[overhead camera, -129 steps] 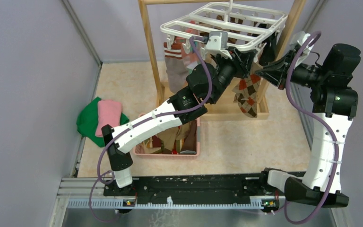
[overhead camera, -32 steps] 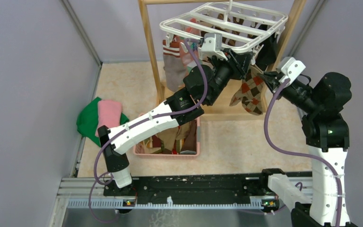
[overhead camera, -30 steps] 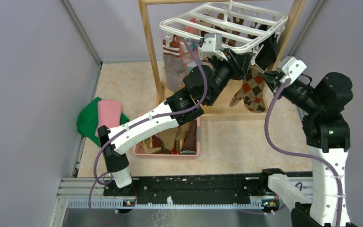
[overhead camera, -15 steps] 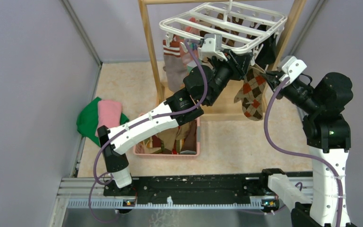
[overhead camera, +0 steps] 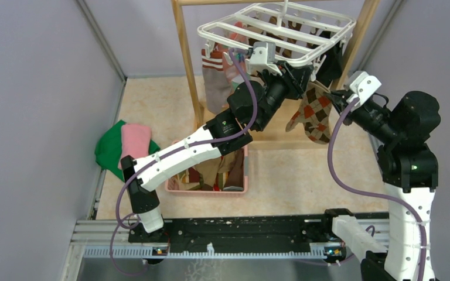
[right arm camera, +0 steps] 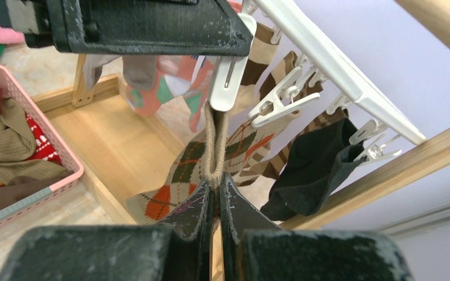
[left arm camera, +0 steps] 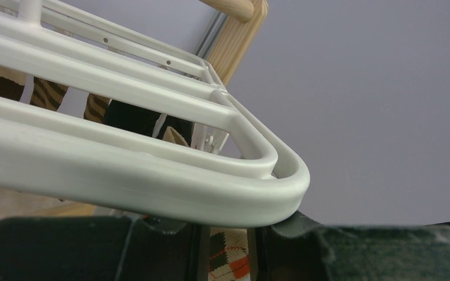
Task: Clip the socks to the hanger
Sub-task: Clamp the sock onto the hanger.
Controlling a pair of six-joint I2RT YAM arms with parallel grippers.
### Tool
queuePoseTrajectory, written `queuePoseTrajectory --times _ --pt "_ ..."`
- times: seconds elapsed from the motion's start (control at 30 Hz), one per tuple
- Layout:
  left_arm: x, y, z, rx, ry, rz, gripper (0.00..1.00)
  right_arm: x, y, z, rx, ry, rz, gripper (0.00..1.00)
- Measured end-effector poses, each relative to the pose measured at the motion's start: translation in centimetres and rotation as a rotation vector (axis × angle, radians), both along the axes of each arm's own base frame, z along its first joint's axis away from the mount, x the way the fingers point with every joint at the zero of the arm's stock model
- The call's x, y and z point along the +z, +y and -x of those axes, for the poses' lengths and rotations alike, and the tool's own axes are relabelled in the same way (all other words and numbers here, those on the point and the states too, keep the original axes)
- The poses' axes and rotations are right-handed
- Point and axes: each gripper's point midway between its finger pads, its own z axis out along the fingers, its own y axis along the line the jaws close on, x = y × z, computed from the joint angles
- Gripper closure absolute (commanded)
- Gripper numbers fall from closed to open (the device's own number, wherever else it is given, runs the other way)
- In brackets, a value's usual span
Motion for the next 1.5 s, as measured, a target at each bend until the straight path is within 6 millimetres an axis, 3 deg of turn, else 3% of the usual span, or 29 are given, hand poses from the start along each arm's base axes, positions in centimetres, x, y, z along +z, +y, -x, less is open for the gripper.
queuePoseTrajectory --times 0.27,1.5 --pt "-0.1 0.0 0.0 0.002 -0.004 -0.006 1.0 1.1 -0.1 0.5 -0.008 -0.03 -0.002 1.0" --pt "0.0 0.6 0.2 -0.001 0.004 0.008 1.0 0.6 1.2 1.5 0.072 0.012 -0.032 1.0"
